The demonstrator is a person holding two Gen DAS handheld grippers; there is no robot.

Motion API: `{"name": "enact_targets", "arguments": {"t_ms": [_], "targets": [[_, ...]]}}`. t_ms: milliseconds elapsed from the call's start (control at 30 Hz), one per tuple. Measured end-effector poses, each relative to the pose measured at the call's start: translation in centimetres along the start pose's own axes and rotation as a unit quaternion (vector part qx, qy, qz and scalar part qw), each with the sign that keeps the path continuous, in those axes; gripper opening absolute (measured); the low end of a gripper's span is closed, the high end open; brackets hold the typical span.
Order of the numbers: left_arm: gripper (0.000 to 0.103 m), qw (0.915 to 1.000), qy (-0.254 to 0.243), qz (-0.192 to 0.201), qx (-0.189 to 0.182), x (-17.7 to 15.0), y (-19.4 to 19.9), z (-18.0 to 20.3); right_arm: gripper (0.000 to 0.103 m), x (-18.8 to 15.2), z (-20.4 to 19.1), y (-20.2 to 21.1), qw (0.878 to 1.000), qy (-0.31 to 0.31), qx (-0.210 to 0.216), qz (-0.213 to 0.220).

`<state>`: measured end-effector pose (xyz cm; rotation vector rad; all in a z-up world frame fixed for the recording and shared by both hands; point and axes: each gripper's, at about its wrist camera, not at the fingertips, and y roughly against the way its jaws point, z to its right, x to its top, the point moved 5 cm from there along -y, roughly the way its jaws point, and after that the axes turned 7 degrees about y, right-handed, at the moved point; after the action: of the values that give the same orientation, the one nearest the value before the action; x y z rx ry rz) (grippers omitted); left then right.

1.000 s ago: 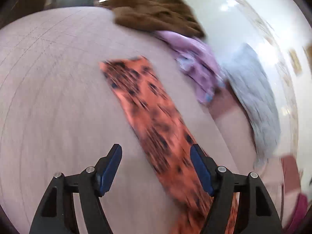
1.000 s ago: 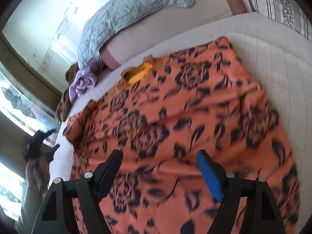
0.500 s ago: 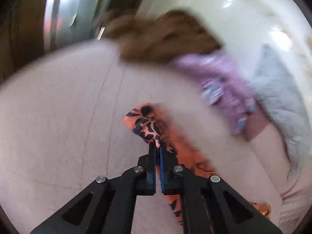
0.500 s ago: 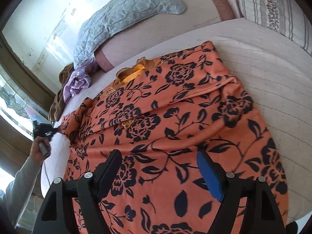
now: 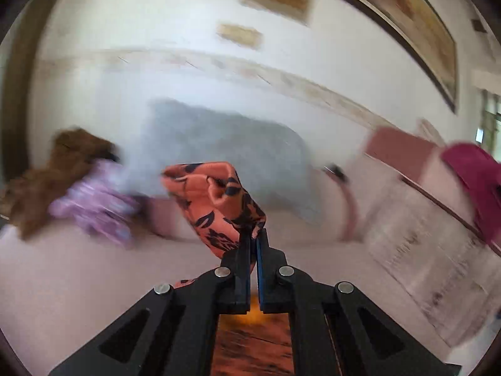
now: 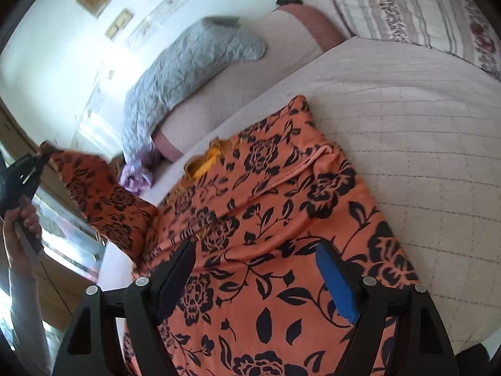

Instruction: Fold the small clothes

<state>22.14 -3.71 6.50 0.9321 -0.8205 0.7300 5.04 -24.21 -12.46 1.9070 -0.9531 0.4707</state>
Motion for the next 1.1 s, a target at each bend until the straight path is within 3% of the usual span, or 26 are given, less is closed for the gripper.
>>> {"name": "enact_targets", "arguments": {"t_ms": [33,67,100,133,167,233,267,433,600,667,733,867,967,1033,1067,1100], "targets": [[0.004,0.9997,-0.008,-0.019,-0.016,-2.1,-1.8,2.2,0.082,0.1,0.2,0.4,1.000,-0.004,0.003,0.005],[0.019,0.9989,-0.019,-0.039,-0.021,-3.7,-3.2,3.5,0.082,0.2,0.4,0.7,1.000,-0.007,0.006,0.009],[0.058,0.9965,-0.028,-0.074,-0.025,-5.8,-5.0,4.6,0.082,0.3,0.7,0.9,1.000,-0.009,0.006,0.012],[0.079,0.9917,-0.034,-0.120,-0.029,-8.5,-7.0,5.2,0.082,0.3,1.0,1.0,1.000,-0.013,0.006,0.010],[0.090,0.9854,-0.038,-0.163,-0.031,-11.1,-8.5,5.1,0.082,0.3,1.3,1.0,1.000,-0.018,0.006,0.008],[0.089,0.9760,-0.038,-0.214,0.015,-15.6,-9.3,3.2,0.082,0.4,2.0,1.0,1.000,-0.029,0.002,0.003],[0.089,0.9745,-0.029,-0.221,0.027,-16.5,-8.9,1.7,0.082,0.8,2.2,0.9,0.999,-0.034,0.001,0.002],[0.089,0.9817,0.045,-0.164,0.085,-15.6,-3.4,-7.2,0.083,3.5,1.3,-1.0,1.000,-0.010,0.020,-0.015],[0.089,0.9704,0.097,-0.152,0.161,-15.7,-0.4,-16.4,0.083,7.6,-0.3,-6.8,0.998,-0.019,0.040,-0.044],[0.089,0.9642,0.123,-0.154,0.177,-16.6,-0.5,-19.0,0.083,9.0,-1.2,-10.2,0.994,-0.036,0.058,-0.080],[0.089,0.9600,0.148,-0.150,0.184,-17.0,-0.1,-20.7,0.082,9.5,-1.2,-12.9,0.991,-0.062,0.045,-0.106],[0.089,0.9591,0.162,-0.143,0.183,-17.2,0.0,-22.0,0.080,9.0,0.3,-17.3,0.983,-0.100,-0.033,-0.148],[0.089,0.9608,0.156,-0.140,0.181,-17.3,-0.3,-22.0,0.065,8.6,1.1,-18.3,0.980,-0.118,-0.064,-0.146],[0.089,0.9610,0.143,-0.140,0.190,-17.3,-0.1,-21.9,0.032,8.6,1.0,-18.7,0.980,-0.106,-0.081,-0.148],[0.089,0.9606,0.134,-0.139,0.199,-17.1,0.0,-21.7,0.009,8.6,1.0,-18.8,0.980,-0.096,-0.089,-0.151],[0.089,0.9609,0.125,-0.137,0.206,-16.9,0.3,-21.5,0.007,8.8,1.0,-18.6,0.980,-0.088,-0.098,-0.149]]}}
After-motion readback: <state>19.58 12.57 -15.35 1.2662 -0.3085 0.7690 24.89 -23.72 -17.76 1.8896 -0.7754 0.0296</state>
